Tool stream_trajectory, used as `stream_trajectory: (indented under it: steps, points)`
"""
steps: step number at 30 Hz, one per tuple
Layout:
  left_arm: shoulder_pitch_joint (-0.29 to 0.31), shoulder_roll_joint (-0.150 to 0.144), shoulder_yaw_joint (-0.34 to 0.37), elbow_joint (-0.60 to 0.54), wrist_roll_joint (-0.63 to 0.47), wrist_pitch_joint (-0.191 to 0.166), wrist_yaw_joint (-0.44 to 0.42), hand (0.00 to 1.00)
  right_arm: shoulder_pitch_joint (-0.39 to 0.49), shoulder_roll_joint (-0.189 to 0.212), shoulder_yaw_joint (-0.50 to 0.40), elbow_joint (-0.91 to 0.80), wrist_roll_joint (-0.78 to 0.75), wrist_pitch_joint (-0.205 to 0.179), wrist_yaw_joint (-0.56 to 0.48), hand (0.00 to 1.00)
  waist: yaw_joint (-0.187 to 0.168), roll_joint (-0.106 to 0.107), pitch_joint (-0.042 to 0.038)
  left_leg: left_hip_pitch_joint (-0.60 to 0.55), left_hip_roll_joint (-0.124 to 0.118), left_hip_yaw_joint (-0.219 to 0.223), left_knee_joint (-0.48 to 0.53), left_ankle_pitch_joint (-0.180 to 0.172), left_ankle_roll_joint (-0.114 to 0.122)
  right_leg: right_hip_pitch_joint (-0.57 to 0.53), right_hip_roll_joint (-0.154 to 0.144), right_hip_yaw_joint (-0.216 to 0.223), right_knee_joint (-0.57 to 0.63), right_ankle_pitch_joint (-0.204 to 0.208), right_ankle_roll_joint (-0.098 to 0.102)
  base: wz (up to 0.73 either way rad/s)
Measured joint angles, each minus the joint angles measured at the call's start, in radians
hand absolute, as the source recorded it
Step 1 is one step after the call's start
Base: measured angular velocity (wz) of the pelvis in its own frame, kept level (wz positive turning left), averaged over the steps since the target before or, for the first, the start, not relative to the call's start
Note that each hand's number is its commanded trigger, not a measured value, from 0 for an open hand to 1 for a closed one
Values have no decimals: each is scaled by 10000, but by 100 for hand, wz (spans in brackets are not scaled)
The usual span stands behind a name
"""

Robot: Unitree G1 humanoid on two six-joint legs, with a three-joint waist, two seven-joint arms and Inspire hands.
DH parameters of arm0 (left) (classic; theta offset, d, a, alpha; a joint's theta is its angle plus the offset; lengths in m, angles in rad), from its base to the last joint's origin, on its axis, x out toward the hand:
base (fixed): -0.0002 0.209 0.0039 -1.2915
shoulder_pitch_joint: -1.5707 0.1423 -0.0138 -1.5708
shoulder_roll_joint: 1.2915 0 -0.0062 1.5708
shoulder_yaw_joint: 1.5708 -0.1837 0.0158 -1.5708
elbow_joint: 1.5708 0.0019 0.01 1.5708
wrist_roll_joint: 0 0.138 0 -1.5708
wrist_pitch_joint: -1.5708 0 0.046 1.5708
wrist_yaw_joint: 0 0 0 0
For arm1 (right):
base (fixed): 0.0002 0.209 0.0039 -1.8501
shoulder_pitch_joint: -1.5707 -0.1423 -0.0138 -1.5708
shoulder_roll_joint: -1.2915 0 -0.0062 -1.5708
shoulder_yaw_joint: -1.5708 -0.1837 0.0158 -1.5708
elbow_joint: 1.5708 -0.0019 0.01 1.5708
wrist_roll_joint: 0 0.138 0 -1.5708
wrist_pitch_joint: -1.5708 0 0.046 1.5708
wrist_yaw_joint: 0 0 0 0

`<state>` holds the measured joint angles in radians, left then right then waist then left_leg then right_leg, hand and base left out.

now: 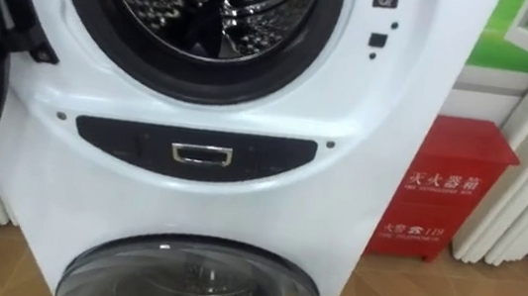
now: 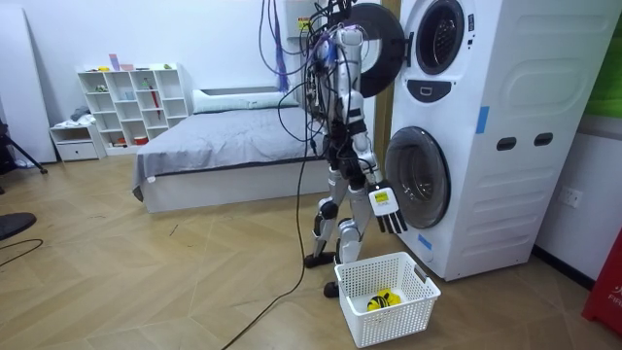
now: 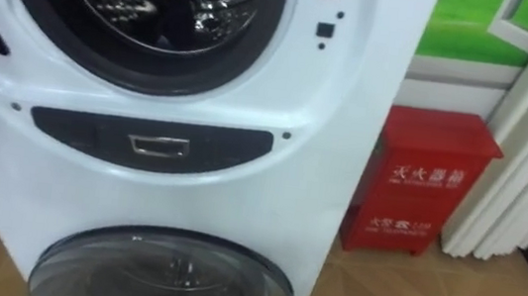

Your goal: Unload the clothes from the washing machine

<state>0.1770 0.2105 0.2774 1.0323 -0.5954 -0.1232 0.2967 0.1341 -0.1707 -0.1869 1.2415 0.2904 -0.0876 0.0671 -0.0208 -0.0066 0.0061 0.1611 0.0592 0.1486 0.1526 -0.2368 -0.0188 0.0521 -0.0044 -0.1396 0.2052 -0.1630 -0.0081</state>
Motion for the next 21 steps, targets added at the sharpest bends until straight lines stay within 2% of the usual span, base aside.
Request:
stream_trajectory:
  steps: [2, 3, 4, 5, 6, 7, 9, 13, 14, 19, 21]
  points:
    - [-306, 397, 364, -787, -772, -118, 73, 0, 28, -54, -54, -191, -365, -117, -35, 0, 31, 204, 14, -105, 0, -43, 14, 3, 0, -22, 4, 31, 2, 0, 0, 3]
    - [-421, 573, 415, -1211, -978, -311, 70, 0, 70, -108, -62, -355, -593, -154, -16, 0, 52, 310, 41, -125, -2, -44, 15, 4, 1, -36, 2, 23, 0, 0, 0, 0]
    - [-495, 643, 439, -1351, -1020, -431, 51, 0, 71, -144, -62, -364, -654, -225, -15, 0, 76, 383, 33, -129, -5, -41, 18, 5, 1, -40, 0, 5, -3, -1, 1, -6]
    - [-665, 770, 444, -1604, -1148, -574, 39, 0, 61, -226, -70, -379, -655, -283, -25, 0, 120, 448, -14, -114, -17, -42, 21, 5, 2, -41, -11, 6, -5, -6, 10, -7]
    - [-770, 811, 656, -2098, -1246, -579, 53, 0, 80, -264, -143, -405, -661, -316, -40, 0, 172, 553, -28, -119, -38, -93, 38, 6, 3, -38, -26, 5, -16, -14, 22, -6]
    - [-793, 821, 770, -2428, -1322, -588, 56, 0, 89, -264, -160, -405, -670, -338, -56, 0, 180, 567, -27, -120, -44, -160, 53, 6, 3, -32, -29, 5, -20, -17, 27, 0]
    - [-945, 1144, 825, -3215, -1808, -706, 57, 0, 421, -259, -180, -602, -561, -343, -125, 0, 246, 587, -50, -99, -46, -219, 74, 6, 2, 17, -30, -1, -25, -50, 40, 0]
    - [-978, 1498, 1377, -4621, -2101, -710, 257, 0, 976, -246, -663, -1229, -676, -397, -221, 0, 307, 540, -57, -132, -47, -263, 77, 6, 2, -22, -34, -6, -34, -63, 36, 0]
    - [-990, 1664, 1525, -4860, -2117, -657, 317, 0, 1090, -265, -904, -1304, -707, -446, -266, 0, 306, 534, -58, -130, -56, -261, 77, 5, 2, -22, -39, 7, -37, -69, 42, 0]
    - [-989, 1789, 1538, -5163, -1927, -415, 755, 0, 1685, -250, -1219, -1954, -900, -428, -423, 0, 329, 500, -63, -168, -63, -313, 111, 4, 1, -22, -38, 7, -30, -71, 40, 1]
    - [-985, 1805, 1555, -5455, -1746, -43, 1050, 0, 1734, -210, -1573, -1954, -1467, -421, -414, 0, 332, 514, -59, -186, -56, -353, 114, 3, -1, -22, -29, 21, -27, -68, 35, 5]
